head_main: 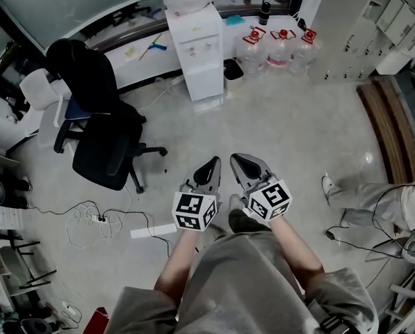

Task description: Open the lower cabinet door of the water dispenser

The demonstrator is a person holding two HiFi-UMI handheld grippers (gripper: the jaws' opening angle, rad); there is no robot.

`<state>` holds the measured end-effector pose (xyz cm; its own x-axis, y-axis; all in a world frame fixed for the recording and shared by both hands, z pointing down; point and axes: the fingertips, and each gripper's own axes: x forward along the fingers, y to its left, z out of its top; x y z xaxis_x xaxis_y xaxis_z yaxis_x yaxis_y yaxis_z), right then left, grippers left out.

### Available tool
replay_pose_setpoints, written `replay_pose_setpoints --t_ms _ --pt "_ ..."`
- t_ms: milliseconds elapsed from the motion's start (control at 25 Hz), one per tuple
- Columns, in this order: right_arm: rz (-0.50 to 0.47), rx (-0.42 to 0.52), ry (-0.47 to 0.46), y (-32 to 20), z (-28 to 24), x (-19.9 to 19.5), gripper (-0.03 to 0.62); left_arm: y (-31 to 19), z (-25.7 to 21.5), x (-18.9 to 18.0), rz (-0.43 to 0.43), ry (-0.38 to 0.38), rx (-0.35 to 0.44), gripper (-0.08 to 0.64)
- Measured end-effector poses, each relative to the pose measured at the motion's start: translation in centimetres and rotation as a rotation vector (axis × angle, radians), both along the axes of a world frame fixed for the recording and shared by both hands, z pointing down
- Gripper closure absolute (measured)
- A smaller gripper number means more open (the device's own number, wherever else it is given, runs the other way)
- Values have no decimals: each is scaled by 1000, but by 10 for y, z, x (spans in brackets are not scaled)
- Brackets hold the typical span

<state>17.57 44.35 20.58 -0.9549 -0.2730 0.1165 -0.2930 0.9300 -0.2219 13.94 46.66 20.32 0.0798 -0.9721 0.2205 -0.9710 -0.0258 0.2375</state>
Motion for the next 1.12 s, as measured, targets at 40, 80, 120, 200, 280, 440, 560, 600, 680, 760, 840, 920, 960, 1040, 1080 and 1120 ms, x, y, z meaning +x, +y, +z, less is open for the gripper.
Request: replay_pose_setpoints --t_ms 40,80,120,200,280,440,560,600,680,760,840,920,960,1040,1080,1120 --pt "-1 -3 -1 -8 1 1 580 -8 1 1 -1 -3 -6 552" --pt "-3 -6 -2 -17 2 1 580 -17 2 2 0 -7 -11 551" --pt "-4 -9 -2 -26 4 2 580 -25 3 3 2 -11 -16 552" --pt "-7 -18 -5 -43 7 2 580 -43 6 5 8 -19 -26 552" --pt "-10 -31 -13 -59 8 3 580 -59 8 7 13 -29 -37 552" --pt "-21 -48 -33 -90 7 7 580 -92 8 14 15 -50 -53 552" --pt "-22 -59 -41 -109 8 9 580 -110 9 17 13 -62 -66 552" --pt "-21 -66 -46 -114 9 9 580 -114 10 17 11 -66 -71 552" --pt "-20 -79 -54 -122 12 12 580 -121 14 18 10 -70 -82 552" --pt "-22 -86 -59 -130 14 12 580 -128 16 17 6 -70 -92 551" --pt "-22 -92 -58 -137 16 9 580 -135 17 12 3 -69 -99 552" --pt "-19 -98 -56 -142 20 6 580 -141 20 7 7 -71 -105 552" --pt "-17 -101 -55 -145 22 5 580 -144 22 5 11 -72 -109 552" --pt "-8 -107 -51 -153 25 2 580 -151 26 2 20 -74 -118 552" --pt "0 -110 -50 -157 27 1 580 -155 27 -1 25 -73 -120 552" --pt "7 -113 -48 -162 28 -1 580 -159 28 -4 30 -71 -121 552"
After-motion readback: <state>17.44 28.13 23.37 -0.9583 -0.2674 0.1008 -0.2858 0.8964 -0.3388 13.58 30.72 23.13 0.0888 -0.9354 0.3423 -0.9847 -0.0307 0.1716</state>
